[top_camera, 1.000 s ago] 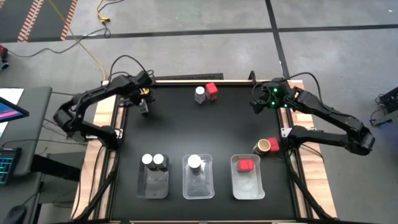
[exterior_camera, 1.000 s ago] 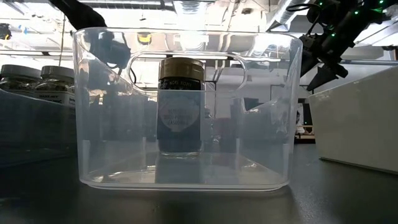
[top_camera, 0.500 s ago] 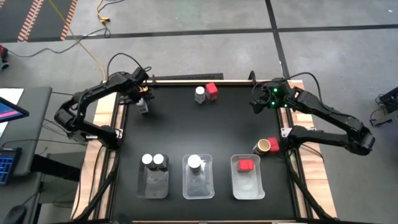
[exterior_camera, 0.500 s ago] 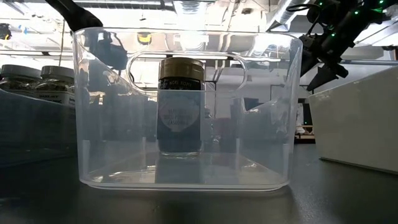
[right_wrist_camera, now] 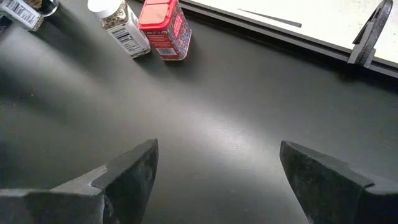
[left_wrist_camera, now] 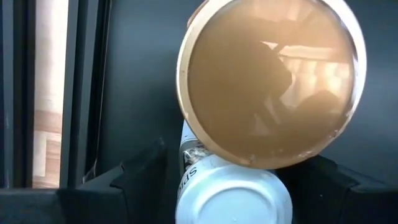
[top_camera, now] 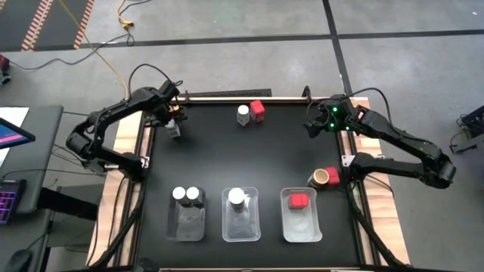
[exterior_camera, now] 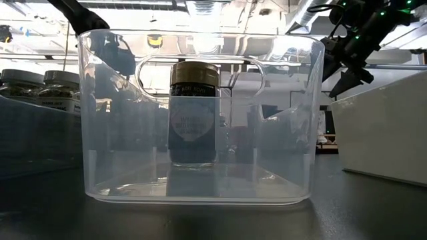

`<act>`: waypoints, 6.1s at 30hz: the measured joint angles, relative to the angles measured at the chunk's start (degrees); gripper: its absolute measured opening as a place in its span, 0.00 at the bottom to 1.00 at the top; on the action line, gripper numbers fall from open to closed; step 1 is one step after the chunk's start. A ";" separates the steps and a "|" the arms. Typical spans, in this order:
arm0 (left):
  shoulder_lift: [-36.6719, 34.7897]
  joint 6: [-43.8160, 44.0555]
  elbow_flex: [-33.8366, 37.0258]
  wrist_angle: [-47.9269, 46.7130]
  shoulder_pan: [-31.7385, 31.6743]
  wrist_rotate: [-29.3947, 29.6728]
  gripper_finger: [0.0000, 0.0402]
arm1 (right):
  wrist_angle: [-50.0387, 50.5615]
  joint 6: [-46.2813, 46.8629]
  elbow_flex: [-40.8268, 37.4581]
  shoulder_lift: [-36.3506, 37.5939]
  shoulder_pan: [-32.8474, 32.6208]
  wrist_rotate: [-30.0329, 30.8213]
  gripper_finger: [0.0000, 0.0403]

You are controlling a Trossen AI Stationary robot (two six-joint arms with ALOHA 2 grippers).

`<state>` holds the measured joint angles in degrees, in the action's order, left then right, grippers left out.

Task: Sort spices by type
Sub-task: Put the left white seasoning bottle into the black bin

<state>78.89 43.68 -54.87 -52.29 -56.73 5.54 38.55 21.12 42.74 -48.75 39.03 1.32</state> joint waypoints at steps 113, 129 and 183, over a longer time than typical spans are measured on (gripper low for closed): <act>11.28 87.32 -39.55 -29.08 100.50 14.22 0.48 | 8.99 -9.73 0.02 0.01 0.01 0.07 0.90; 11.14 83.70 -26.76 -22.76 98.01 4.17 0.49 | 8.58 -9.57 0.02 0.00 -0.01 0.09 0.90; 9.16 78.47 -8.59 -9.63 93.70 -1.24 0.50 | 8.58 -9.01 0.02 0.00 -0.01 0.11 0.90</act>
<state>88.05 122.15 -63.46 -61.92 36.97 4.30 47.13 12.12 42.76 -48.75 39.03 1.43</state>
